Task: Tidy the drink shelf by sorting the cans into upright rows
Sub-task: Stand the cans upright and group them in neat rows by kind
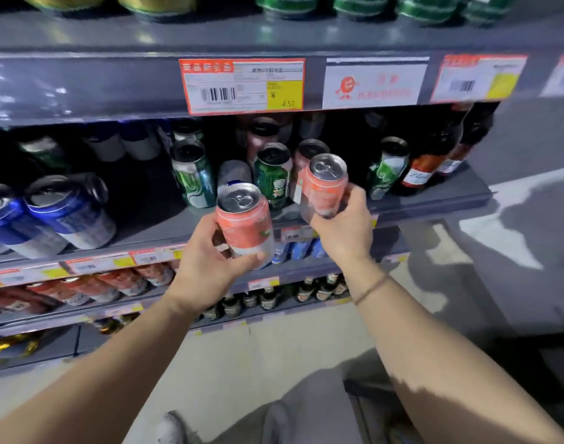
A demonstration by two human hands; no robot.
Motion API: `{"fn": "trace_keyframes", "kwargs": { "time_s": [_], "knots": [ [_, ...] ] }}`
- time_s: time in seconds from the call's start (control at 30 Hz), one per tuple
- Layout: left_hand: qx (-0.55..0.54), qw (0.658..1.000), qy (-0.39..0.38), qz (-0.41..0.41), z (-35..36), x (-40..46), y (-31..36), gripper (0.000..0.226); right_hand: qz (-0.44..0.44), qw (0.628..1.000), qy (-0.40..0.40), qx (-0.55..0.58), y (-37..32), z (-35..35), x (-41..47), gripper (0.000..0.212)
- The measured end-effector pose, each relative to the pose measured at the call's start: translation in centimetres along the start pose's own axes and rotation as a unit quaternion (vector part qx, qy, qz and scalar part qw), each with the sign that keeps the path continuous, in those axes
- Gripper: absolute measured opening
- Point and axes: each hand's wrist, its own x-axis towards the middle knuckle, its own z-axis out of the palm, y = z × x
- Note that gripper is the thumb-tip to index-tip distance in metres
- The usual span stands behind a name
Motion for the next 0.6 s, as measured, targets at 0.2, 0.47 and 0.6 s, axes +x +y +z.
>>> {"fn": "trace_keyframes", "kwargs": {
  "time_s": [0.2,0.47,0.6],
  "knots": [
    [0.007,1.0,0.023,-0.014,0.4,0.8,0.2,0.057,0.008,0.996,-0.052,-0.065,-0.7,1.7,4.2,0.056],
    [0.033,0.999,0.023,-0.01,2.5,1.7,0.8,0.056,0.004,0.998,-0.067,-0.013,0.8,3.6,8.8,0.058],
    [0.019,1.0,0.015,0.005,5.1,2.2,1.3,0.052,-0.018,0.971,-0.205,0.118,0.8,-0.6,4.1,0.035]
  ]
}}
